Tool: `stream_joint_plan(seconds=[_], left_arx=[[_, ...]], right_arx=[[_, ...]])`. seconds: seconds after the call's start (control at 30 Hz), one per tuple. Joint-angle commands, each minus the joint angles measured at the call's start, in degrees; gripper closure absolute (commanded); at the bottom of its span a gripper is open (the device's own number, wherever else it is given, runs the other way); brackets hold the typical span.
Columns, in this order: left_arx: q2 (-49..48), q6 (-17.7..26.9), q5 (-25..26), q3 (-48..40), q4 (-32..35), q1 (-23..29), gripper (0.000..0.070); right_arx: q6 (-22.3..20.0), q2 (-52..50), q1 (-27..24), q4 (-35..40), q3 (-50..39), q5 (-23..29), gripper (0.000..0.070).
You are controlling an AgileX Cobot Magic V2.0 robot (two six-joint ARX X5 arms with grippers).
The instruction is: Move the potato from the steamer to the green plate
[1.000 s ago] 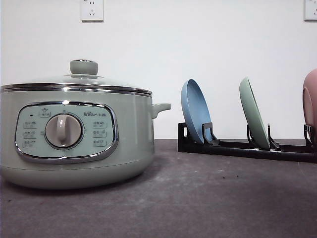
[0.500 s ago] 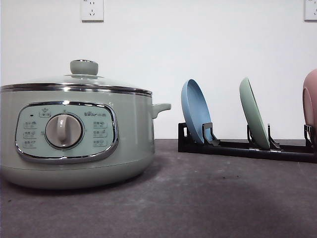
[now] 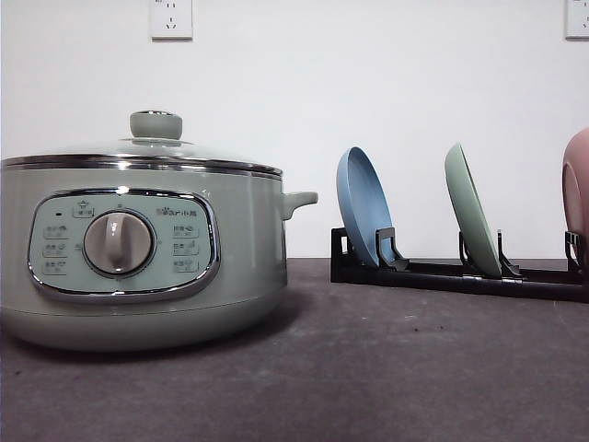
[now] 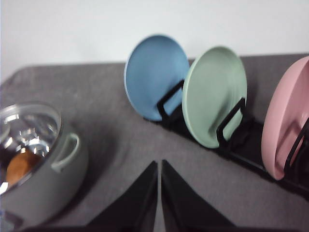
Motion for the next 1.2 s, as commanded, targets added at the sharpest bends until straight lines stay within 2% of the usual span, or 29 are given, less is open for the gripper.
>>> stream_joint_plan(seconds=[0.0, 0.2, 0.4, 0.53, 0.57, 0.6, 0.67, 0.7, 0.73, 0.77, 0.8, 1.17], left_arx=[[1.6, 4.4, 0.5, 3.8, -2.2, -1.1, 0.0691], [4.7, 9.4, 0.5, 9.4, -10.5, -5.4, 0.0691], [4.7, 9.6, 0.5, 9.8, -13.1, -7.2, 0.069], [4.7, 9.4, 0.5, 9.8, -13.3, -7.2, 0.0659], [4.7, 9.3, 0.5, 9.8, -13.3, -7.2, 0.064], [4.7, 9.3, 0.5, 9.8, -13.3, -7.2, 0.0597], [4.7, 9.3, 0.4, 9.8, -13.3, -7.2, 0.0409], [4.7, 9.3, 0.4, 9.8, -13.2, -7.2, 0.0288], [4.7, 9.3, 0.4, 9.8, -13.2, -7.2, 0.0187], [4.7, 9.2, 0.4, 9.8, -13.1, -7.2, 0.0109], [4.7, 9.1, 0.4, 9.8, -13.1, -7.2, 0.006], [4.7, 9.0, 0.4, 9.8, -13.0, -7.2, 0.0058]], right_arx=[[-3.8, 2.1, 0.6, -2.3, 3.2, -1.1, 0.07], [-7.2, 7.5, 3.6, -11.2, 10.9, -1.7, 0.07], [-8.3, 8.1, 6.6, -14.0, 12.6, -1.6, 0.07], [-8.2, 8.1, 7.3, -14.3, 12.6, -1.6, 0.0694], [-8.2, 8.1, 7.3, -14.4, 12.6, -1.6, 0.0665], [-8.2, 8.1, 7.3, -14.5, 12.6, -1.6, 0.0605], [-7.4, 8.1, 7.3, -14.5, 12.6, -1.6, 0.0388], [-7.0, 8.1, 7.3, -14.5, 12.6, -1.6, 0.0246], [-6.8, 8.1, 7.3, -14.5, 12.6, -1.5, 0.0173], [-6.7, 8.1, 7.3, -14.5, 12.6, -1.5, 0.0132], [-6.7, 8.1, 7.3, -14.5, 12.6, -1.5, 0.0129], [-5.6, 8.1, 7.3, -14.4, 12.6, -1.5, 0.0129]])
